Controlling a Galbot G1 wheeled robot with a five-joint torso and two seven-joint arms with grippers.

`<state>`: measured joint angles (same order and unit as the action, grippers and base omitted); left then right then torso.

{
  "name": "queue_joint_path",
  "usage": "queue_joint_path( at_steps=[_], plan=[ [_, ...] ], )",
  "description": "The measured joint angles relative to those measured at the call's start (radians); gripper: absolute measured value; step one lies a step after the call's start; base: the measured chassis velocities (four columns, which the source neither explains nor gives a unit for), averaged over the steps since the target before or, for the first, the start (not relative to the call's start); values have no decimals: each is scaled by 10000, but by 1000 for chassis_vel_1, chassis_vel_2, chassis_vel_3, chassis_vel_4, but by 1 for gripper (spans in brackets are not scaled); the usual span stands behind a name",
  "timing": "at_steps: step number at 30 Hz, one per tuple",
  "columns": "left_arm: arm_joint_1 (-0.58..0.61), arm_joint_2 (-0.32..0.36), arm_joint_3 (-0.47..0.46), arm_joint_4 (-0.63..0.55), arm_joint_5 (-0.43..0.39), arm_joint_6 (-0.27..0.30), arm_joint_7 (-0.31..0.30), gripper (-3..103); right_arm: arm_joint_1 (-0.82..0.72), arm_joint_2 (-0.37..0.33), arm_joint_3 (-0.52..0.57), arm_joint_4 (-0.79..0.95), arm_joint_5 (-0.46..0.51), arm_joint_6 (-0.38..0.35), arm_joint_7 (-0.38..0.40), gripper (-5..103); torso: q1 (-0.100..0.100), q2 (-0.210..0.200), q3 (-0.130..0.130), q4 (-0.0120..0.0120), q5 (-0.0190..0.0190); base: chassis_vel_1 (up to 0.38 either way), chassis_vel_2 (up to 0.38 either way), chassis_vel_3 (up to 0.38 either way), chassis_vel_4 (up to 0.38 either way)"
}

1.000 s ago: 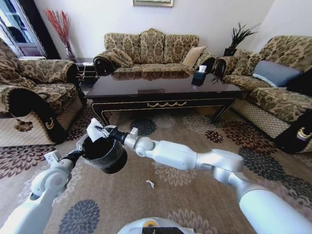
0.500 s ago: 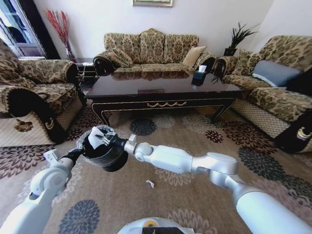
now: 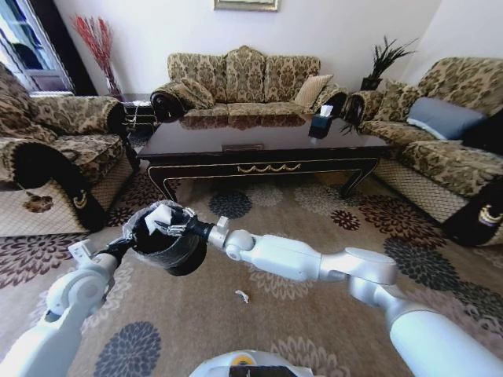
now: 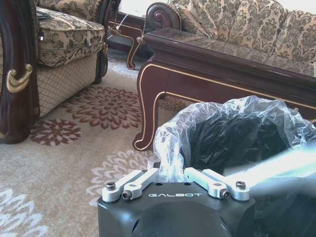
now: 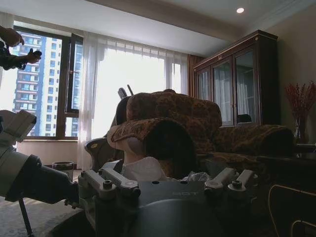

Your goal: Move to the front of the table and pick up the trash from the floor, then place it into the trash bin.

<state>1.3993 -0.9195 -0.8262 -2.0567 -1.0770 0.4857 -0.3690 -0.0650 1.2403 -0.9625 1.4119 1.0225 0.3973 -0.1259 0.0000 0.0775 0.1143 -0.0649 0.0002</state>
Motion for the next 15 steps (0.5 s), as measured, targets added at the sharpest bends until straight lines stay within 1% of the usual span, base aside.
queue_joint_path(
  at_steps=[1, 2, 3, 4, 5, 8, 15],
  plan=[
    [0, 0, 0, 0, 0, 0, 0, 4, 0, 0, 0, 0, 0, 0, 0, 94, 0, 0, 0, 0, 0, 0, 0, 0, 0],
    [-1, 0, 0, 2, 2, -1, 0, 4, 11, -181, -6, 64, -15, -4, -78, 98, 0, 0, 0, 0, 0, 0, 0, 0, 0],
    [-1, 0, 0, 3, 3, -4, 0, 4, 12, -415, -10, 124, -52, -8, -159, 99, 0, 0, 0, 0, 1, 0, 0, 0, 0],
    [0, 0, 0, 2, 2, -4, -1, 4, 8, -575, -9, 155, -77, -8, -194, 99, 0, 0, 0, -1, 0, 0, 0, 0, 0],
    [0, 0, 0, 2, 2, -4, -1, 4, 8, -575, -9, 155, -77, -8, -194, 99, 0, 0, 0, -1, 0, 0, 0, 0, 0],
    [40, -26, -25, -32, 5, -12, -3, 4, -41, -1051, 20, 228, -161, -4, -281, 100, 0, 0, 0, -3, 1, 0, 0, 0, 0],
    [136, -65, -103, -106, 23, -25, -10, 4, -174, -1314, 132, 189, -285, 28, -333, 100, 0, 0, 0, 1, 0, 0, 0, 0, 0]
  ],
)
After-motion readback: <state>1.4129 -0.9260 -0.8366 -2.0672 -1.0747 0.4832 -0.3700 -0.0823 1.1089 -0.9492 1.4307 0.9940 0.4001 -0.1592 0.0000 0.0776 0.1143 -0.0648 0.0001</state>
